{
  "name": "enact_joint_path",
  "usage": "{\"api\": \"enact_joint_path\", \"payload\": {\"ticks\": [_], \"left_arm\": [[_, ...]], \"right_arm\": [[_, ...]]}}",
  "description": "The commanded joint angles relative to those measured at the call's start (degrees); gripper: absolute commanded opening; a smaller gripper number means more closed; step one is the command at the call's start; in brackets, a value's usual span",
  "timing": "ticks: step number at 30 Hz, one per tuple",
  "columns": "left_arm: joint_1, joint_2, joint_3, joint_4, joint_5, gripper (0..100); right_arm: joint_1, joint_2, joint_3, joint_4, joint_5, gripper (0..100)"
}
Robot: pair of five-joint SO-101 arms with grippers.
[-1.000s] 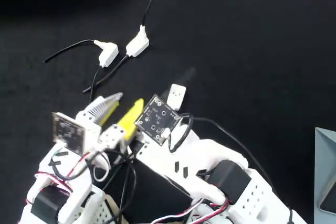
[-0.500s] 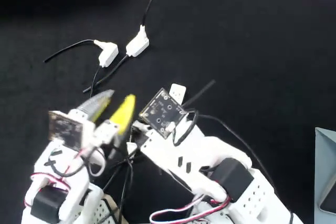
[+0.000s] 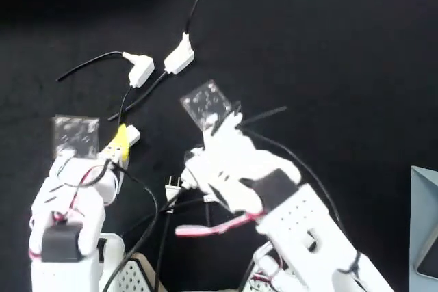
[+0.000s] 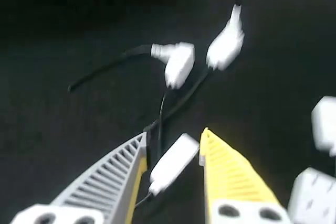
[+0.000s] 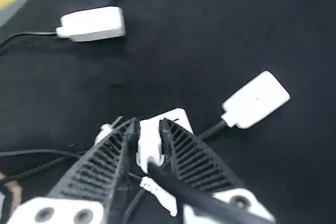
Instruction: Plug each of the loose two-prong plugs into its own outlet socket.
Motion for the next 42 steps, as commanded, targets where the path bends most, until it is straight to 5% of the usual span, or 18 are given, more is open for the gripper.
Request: {"api": "enact_joint_path", "payload": {"ticks": [1, 10, 24, 42], "left_arm": [[-4.97, 11.78, -5.76, -1.41, -4.31, 17], [-8.22, 37.71, -12.62, -8.62, -15.21, 17], [-10.51, 65.32, -18.15, -25.76, -18.55, 17], [-3.12, 67.69, -18.24, -16.97, -18.46, 17]], "right_arm": [[4.40, 3.74, -0.31, -2.11, -0.79, 1.1], [6.42, 5.85, 7.25, -10.46, -0.35, 1.1], [6.51, 5.85, 8.57, -10.90, -0.26, 1.1], [6.51, 5.85, 9.36, -10.99, -0.26, 1.2]]}}
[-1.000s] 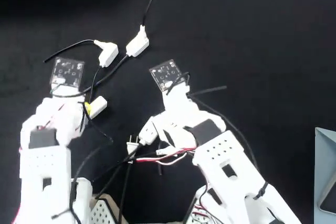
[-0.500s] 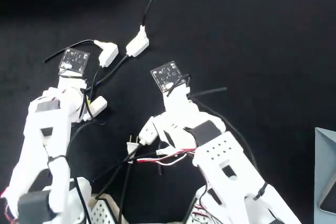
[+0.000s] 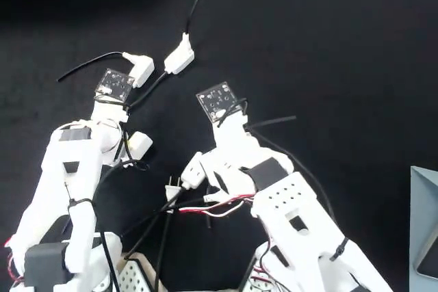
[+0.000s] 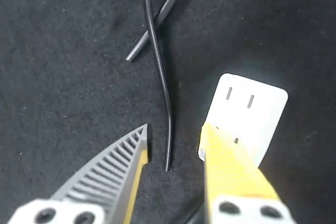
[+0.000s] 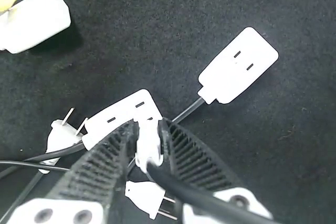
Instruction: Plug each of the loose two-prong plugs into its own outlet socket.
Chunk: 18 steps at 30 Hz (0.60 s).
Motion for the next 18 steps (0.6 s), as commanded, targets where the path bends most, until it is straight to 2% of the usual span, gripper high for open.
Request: {"api": "enact_joint_path", "payload": {"ticks": [1, 10, 15, 18], "left_arm": [[1.54, 0.00, -2.51, 0.79, -0.26, 17], [8.40, -1.93, -2.59, 5.19, -0.09, 17], [8.04, -11.43, -1.98, 5.36, 3.52, 17], [8.04, -18.11, -1.54, 8.79, 3.69, 17]], "right_arm": [[0.79, -0.04, -0.40, -0.97, -0.18, 1.2], [0.79, -0.04, -0.31, -0.97, -0.18, 1.2], [0.79, -0.04, 0.13, -1.23, -0.18, 1.2], [0.79, -0.04, 0.48, -1.23, -0.18, 1.2]]}}
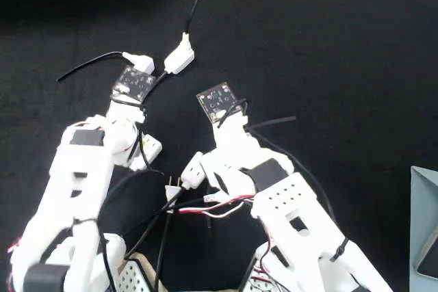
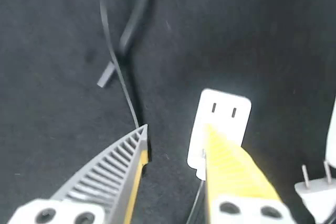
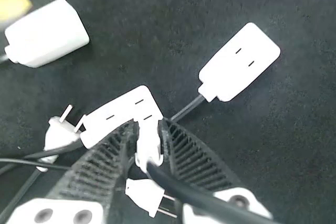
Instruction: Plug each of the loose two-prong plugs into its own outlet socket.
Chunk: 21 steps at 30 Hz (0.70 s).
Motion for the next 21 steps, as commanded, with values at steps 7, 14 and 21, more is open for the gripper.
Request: {"api": "enact_joint_path", "payload": {"ticks": [7, 14, 21], "left_arm": [[-3.91, -21.10, 1.98, 9.85, 1.05, 17], [-20.62, -28.92, 6.99, 9.76, 1.05, 17], [-27.38, -31.91, 12.97, 8.88, 5.98, 17]], "right_arm": [[0.53, 0.31, -4.44, -0.97, 2.73, 1.2], [-4.40, 0.75, -8.48, -6.42, 7.30, 1.2], [-10.55, 12.88, -16.57, -8.35, 10.37, 1.2]]}}
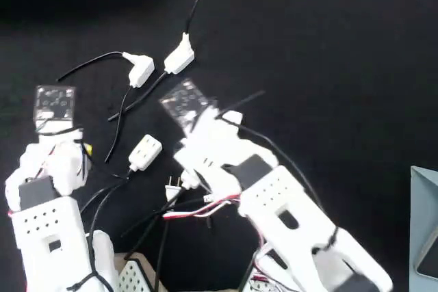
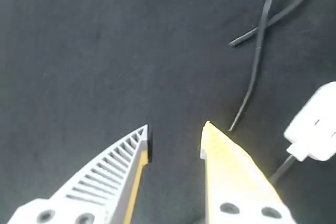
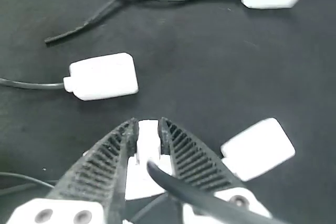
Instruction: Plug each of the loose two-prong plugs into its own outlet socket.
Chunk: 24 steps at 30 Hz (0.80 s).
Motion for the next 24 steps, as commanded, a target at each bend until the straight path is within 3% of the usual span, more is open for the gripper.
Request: {"api": "enact_joint_path", "payload": {"ticks": [1, 7, 12, 24], "left_arm": [[-3.12, -2.02, 3.03, -1.76, 5.10, 17], [-3.82, -4.48, 9.89, -8.62, 9.41, 17], [-6.81, -7.65, 12.44, -8.79, 9.49, 17], [-6.73, -18.46, 17.80, -8.35, 9.49, 17]], "right_arm": [[-2.29, 6.90, -8.22, -1.14, 0.62, 1.2], [-4.40, 18.15, -13.23, -7.91, 3.96, 1.2], [-4.22, 25.71, -15.34, -13.27, 5.45, 1.2], [-4.40, 38.55, -25.19, -13.45, 5.45, 1.2]]}}
